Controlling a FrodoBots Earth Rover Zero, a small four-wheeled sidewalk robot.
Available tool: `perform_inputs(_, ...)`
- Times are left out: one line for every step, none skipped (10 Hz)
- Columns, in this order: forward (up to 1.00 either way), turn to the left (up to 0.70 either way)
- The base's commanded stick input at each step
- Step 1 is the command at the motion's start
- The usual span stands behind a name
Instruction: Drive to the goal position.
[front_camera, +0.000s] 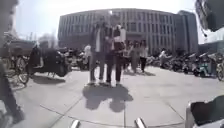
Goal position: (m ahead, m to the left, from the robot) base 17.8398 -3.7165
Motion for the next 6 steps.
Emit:
perform_inputs(0.85, -0.14)
perform_inputs(0.85, -0.01)
perform_inputs(0.85, 0.01)
perform_inputs(0.85, 0.01)
perform_inputs(0.85, 0.01)
perform_inputs(0.85, -0.05)
